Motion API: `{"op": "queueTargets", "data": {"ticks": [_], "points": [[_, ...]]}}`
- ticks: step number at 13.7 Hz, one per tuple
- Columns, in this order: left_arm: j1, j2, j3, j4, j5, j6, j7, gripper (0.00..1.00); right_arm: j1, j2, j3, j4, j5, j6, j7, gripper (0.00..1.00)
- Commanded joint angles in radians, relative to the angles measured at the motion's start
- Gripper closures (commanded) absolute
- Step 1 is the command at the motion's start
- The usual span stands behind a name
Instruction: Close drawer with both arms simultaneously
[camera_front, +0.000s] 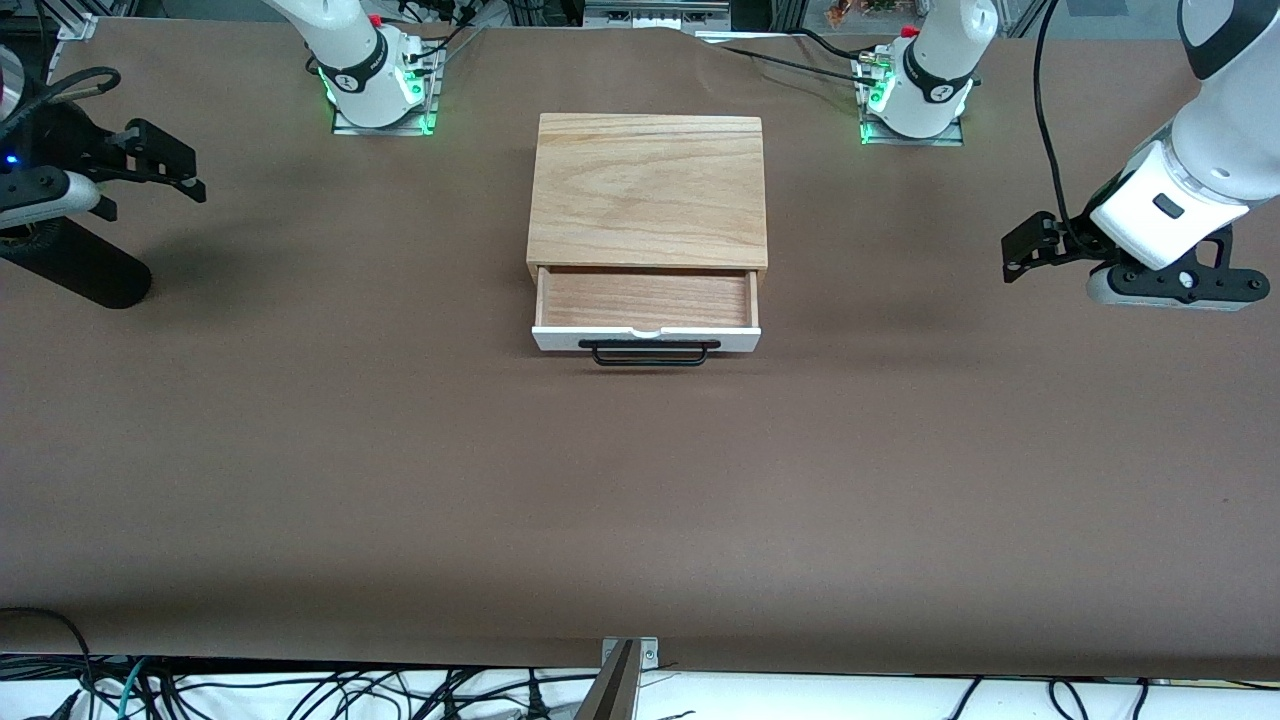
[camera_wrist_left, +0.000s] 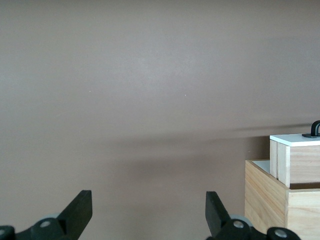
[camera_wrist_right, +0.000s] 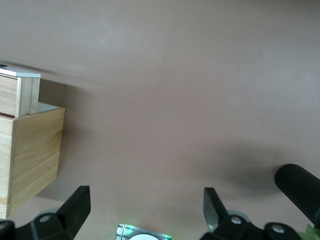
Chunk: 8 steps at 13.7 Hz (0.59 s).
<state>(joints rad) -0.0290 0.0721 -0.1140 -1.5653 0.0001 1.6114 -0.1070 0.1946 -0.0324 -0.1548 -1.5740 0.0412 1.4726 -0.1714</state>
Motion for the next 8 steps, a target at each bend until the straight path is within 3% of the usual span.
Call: {"op": "queueTargets", "data": {"ticks": [1, 8], "points": [[0.004, 0.008, -0.004, 0.022, -0.012, -0.001, 0.015, 0.00, -0.009, -0.003, -0.002, 0.006, -0.001, -0.011, -0.017, 0.00], [0.003, 0.009, -0.006, 0.022, -0.012, -0.001, 0.013, 0.00, -0.004, -0.003, 0.006, 0.006, -0.007, -0.028, -0.013, 0.00]]}}
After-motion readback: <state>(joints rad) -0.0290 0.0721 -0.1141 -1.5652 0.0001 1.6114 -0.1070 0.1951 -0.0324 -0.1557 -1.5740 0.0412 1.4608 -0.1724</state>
